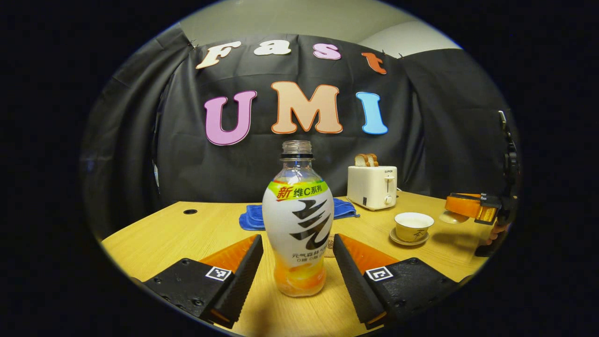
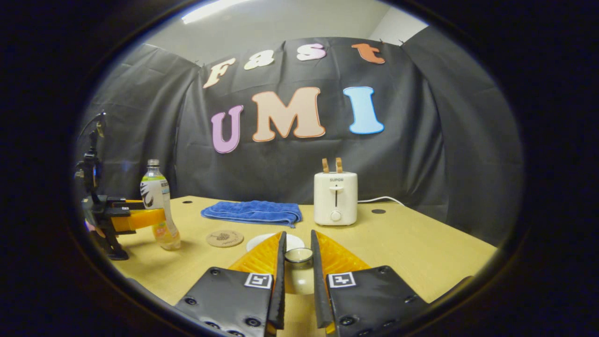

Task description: Open the teacup lid with one hand, grasp the water bottle and pour water into the teacup with the other hand; after pouring, place the water bottle on the coaster and then close the teacup lid.

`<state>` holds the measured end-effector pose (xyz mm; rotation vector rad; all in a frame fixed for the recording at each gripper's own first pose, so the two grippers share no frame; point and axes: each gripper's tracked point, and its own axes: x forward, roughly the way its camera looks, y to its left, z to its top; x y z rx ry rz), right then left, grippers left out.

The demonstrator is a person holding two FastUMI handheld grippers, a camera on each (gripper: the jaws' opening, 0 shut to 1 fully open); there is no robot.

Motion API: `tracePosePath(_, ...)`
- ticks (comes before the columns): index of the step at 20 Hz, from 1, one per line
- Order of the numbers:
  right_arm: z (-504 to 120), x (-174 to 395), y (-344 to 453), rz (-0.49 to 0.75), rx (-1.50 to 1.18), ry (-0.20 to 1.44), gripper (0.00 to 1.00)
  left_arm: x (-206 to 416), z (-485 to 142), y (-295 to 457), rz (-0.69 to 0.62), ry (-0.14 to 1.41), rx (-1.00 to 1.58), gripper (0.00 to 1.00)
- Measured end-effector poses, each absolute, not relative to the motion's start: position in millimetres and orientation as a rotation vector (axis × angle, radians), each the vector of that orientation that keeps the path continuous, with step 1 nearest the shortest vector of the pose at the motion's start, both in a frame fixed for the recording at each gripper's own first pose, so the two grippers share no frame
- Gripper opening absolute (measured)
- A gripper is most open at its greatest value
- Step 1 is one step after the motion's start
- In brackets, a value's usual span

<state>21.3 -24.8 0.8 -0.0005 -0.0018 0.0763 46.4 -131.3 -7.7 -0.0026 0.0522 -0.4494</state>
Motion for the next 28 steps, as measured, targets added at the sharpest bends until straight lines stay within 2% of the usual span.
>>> tracePosePath(3,0,20,-30,0.068,0.0,-0.002,0.29,55,-8,-135,-0.437,0.054,-0.002,0.87)
tracePosePath(6,1,18,-33,0.063,-0.001,-0.002,0.28,61,-12,-137,-0.424,0.071,0.012,0.8)
tracePosePath(7,1,18,-33,0.065,-0.001,-0.002,0.28,61,-14,-137,-0.429,0.078,0.016,0.71)
tracePosePath(12,2,20,-44,0.042,-0.001,-0.002,0.29,63,-16,-136,-0.385,0.089,0.053,0.6)
tracePosePath(15,2,22,-56,0.018,-0.001,-0.003,0.29,70,-16,-151,-0.379,0.093,0.16,0.54)
tracePosePath(18,3,23,-68,-0.007,0.0,-0.004,0.31,76,-10,-162,-0.374,0.075,0.308,0.54)
tracePosePath(25,4,24,-80,-0.032,-0.001,-0.006,0.28,88,9,-196,-0.39,-0.019,0.84,0.53)
tracePosePath(28,4,24,-85,-0.04,-0.001,-0.006,0.29,91,10,-210,-0.412,-0.038,0.987,0.53)
